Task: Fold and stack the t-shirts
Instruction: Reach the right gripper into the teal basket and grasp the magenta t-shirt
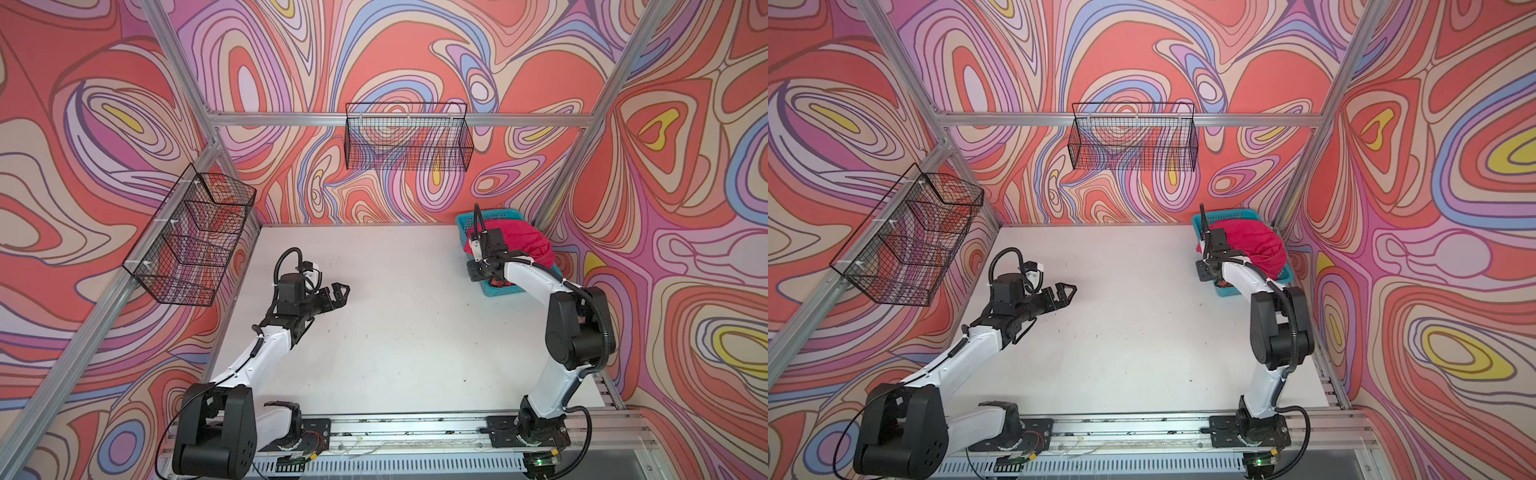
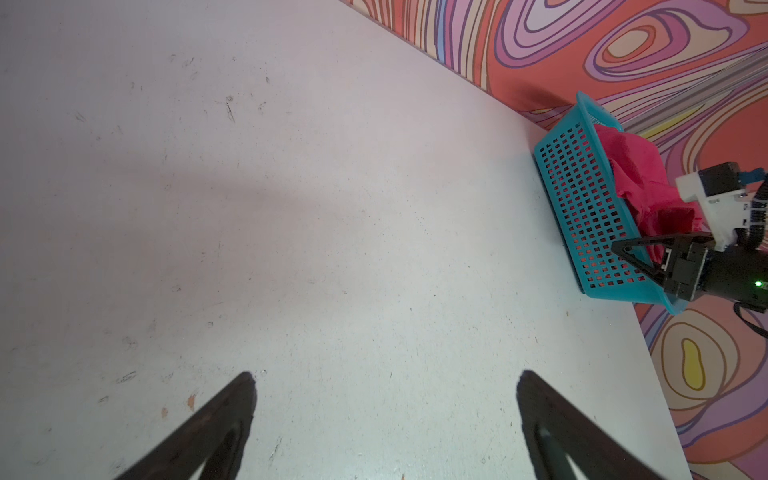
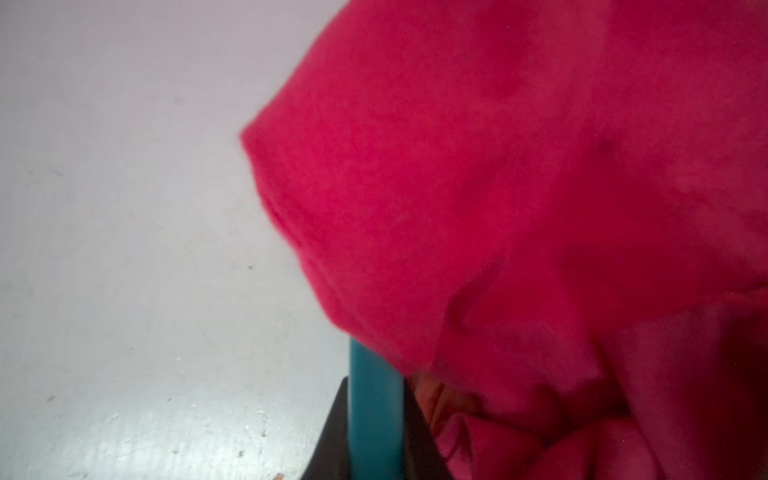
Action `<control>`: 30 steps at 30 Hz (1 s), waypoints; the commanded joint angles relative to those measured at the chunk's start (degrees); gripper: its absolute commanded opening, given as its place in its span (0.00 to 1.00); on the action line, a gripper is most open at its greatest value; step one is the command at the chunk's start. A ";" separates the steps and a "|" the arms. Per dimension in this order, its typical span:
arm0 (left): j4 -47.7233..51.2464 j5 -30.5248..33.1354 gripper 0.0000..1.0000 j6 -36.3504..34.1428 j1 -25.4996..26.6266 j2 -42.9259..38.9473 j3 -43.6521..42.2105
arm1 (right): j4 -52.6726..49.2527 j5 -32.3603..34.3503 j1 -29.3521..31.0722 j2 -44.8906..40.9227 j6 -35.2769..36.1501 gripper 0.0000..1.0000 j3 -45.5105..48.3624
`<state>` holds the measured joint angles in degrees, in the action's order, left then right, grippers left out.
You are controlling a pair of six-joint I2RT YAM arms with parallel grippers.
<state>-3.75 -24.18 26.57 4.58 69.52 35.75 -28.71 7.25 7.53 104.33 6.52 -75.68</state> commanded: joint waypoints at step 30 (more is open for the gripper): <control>-0.08 0.87 1.00 -1.65 0.25 0.40 1.15 | 1.15 3.01 -6.09 7.62 1.12 0.66 -15.40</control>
<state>-4.47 -23.97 25.87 4.58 69.89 35.75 -29.54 10.44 1.56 117.86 10.22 -92.79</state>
